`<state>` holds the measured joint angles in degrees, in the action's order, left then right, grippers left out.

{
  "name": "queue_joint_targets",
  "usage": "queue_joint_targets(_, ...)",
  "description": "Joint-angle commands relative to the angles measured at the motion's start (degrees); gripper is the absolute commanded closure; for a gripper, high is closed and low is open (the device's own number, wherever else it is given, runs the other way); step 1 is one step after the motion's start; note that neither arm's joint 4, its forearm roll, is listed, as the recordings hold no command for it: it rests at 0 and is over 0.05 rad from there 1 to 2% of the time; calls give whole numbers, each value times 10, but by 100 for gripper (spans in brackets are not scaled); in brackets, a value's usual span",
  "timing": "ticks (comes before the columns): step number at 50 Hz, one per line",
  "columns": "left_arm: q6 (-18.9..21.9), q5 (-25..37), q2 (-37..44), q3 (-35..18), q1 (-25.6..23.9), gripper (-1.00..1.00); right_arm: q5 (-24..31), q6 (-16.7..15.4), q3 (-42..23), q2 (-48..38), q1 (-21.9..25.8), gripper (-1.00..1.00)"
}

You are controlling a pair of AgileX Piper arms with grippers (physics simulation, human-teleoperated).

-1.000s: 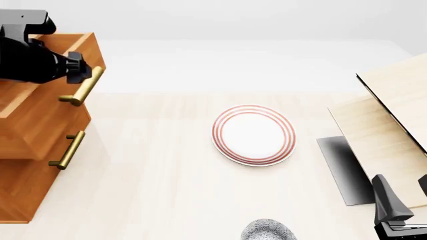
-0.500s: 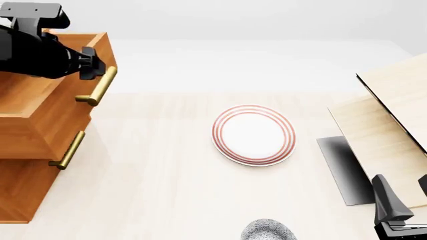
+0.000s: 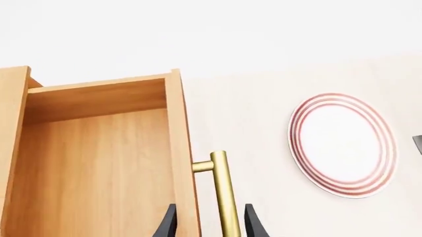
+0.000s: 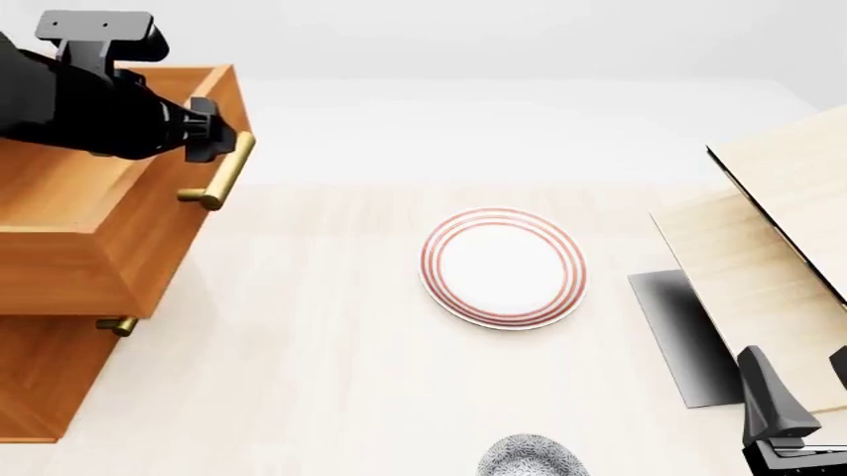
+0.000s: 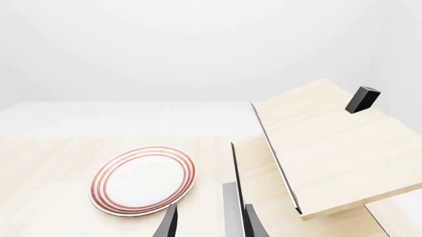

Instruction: Open the top drawer of the cabinet and put the bowl in it.

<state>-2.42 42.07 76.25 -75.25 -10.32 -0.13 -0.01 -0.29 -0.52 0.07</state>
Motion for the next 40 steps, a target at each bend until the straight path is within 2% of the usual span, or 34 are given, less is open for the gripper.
queue_joint_targets(1,1,0,9,0,-18,-100,0,0,0,1,0,-100)
queue_joint_targets(40,-33,-11,27,-9,-82,-100,0,0,0,1,0,-100)
